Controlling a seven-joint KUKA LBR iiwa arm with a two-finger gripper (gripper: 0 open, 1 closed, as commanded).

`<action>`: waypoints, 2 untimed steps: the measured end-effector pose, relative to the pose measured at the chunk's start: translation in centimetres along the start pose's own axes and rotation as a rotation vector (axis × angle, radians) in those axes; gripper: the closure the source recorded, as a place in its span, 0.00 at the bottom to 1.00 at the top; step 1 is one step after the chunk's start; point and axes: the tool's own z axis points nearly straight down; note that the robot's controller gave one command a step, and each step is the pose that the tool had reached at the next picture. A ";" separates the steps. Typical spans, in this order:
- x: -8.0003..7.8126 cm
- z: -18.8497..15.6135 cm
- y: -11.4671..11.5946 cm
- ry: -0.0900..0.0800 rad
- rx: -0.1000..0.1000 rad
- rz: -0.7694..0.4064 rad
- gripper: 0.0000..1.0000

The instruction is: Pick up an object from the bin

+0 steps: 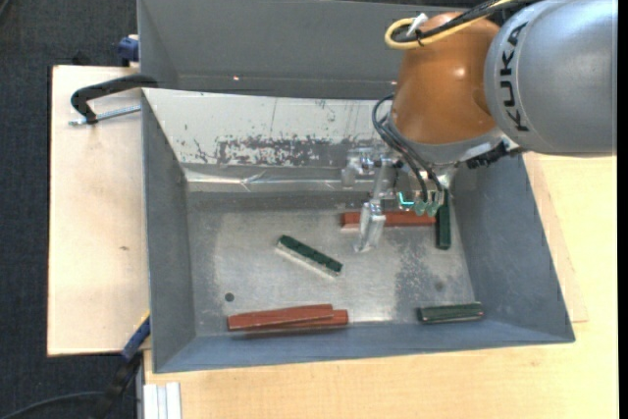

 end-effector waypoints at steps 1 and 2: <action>1.0 8.2 0.6 0.000 0.000 0.127 0.00; 0.6 7.8 1.4 -0.011 0.000 0.004 0.00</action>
Offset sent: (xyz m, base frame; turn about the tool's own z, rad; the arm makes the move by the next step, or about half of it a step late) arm -0.0096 0.0055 -0.0791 0.1272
